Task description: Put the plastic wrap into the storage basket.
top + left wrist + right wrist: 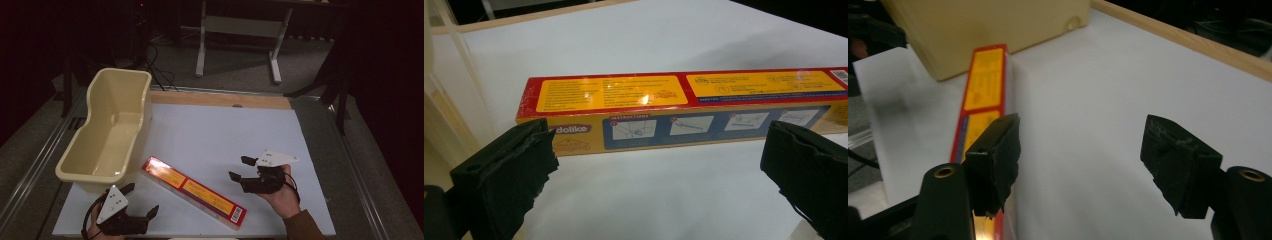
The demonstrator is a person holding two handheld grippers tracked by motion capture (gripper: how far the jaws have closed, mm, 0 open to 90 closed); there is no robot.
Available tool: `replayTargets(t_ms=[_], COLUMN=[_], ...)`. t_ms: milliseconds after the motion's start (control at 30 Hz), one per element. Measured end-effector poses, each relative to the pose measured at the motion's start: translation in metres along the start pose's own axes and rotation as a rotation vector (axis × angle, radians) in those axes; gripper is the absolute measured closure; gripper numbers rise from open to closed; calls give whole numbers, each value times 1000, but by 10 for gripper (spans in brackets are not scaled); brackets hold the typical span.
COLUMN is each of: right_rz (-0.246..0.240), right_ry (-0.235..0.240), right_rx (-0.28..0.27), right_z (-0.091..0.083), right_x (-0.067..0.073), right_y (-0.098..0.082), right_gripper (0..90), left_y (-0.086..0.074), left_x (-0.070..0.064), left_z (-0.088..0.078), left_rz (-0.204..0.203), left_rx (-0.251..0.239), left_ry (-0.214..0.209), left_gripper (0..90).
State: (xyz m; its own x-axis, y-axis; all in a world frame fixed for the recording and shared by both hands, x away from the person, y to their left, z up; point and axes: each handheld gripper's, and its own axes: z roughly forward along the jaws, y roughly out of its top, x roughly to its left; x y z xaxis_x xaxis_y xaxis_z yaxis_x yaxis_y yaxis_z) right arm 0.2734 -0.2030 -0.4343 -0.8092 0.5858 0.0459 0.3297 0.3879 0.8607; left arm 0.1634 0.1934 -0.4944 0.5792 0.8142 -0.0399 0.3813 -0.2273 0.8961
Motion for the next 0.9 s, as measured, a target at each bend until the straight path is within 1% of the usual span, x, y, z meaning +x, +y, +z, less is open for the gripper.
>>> replayTargets(t_ms=[167,200,233,333,367,467,500,600,633,700,767,900], right_rz=[-32,-32,-37,-49,-63,-79,-93,-112,-112,-122,-131,-145], right_ry=[27,27,36,43,55,63,72,81,81,85,96,114], right_rx=[12,12,21,27,40,50,66,83,83,96,121,145], right_z=[10,10,15,19,25,29,35,42,42,48,56,67], right_x=[10,10,14,17,22,26,30,36,36,39,43,50], right_y=[14,14,20,24,29,34,39,45,45,49,53,59], right_gripper=[308,308,304,302,301,300,295,295,295,295,294,293], left_y=[0,0,0,0,0,0,0,0,0,0,0,0], left_x=[0,1,1,1,1,1,1,1,1,1,1,1], left_z=[-1,-1,-2,-2,-2,-2,-2,-2,-2,-2,-2,-2], left_rz=[1,2,0,-2,-1,0,-1,-3,-3,-4,-3,-2], left_rx=[-1,0,1,1,0,0,0,-2,-2,-3,-4,-9], left_ry=[2,2,2,3,4,4,3,4,4,3,2,3], left_gripper=[6,6,6,6,6,6,6,6,6,6,6,6])
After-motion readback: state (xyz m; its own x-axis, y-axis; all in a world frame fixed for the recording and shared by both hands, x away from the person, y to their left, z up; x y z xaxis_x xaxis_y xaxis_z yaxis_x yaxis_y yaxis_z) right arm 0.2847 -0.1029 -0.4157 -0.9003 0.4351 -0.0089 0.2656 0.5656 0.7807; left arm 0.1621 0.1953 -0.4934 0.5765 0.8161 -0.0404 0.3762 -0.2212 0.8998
